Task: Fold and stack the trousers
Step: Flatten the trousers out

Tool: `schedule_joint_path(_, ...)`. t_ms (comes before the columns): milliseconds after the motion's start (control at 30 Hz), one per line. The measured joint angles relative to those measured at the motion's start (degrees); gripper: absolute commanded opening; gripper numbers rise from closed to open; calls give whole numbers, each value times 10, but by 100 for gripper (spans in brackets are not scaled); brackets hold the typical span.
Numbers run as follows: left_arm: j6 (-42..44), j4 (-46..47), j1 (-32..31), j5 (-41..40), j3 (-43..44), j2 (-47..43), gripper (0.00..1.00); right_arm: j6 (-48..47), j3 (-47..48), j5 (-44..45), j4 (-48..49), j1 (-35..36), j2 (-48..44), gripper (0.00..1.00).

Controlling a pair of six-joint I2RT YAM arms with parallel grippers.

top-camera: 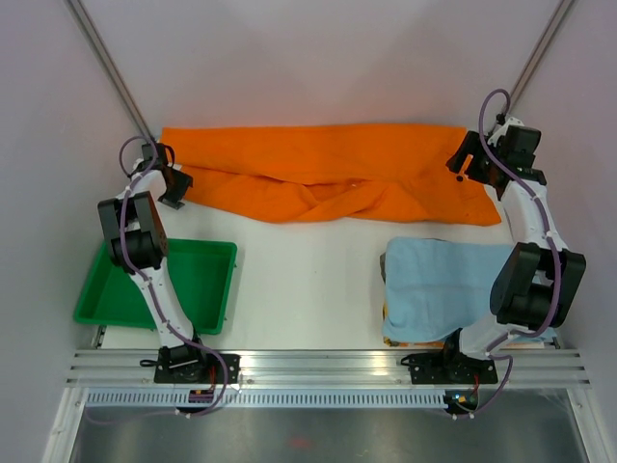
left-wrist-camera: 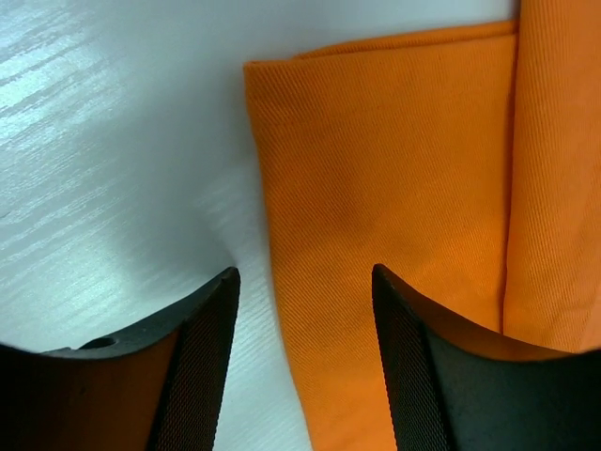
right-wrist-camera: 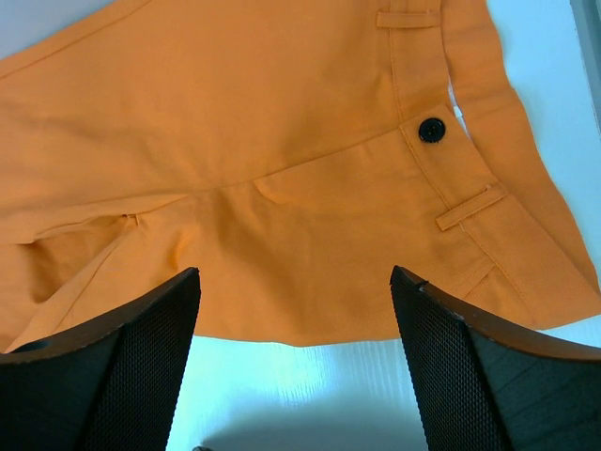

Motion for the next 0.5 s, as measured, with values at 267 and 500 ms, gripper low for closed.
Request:
schedule_joint_path(267, -44, 6, 0, -17, 20, 26, 2, -3, 2, 20, 0, 0, -12, 88)
schedule_joint_path(500, -34, 12, 0, -21, 24, 25, 2, -9, -17, 52, -9, 0, -55, 89)
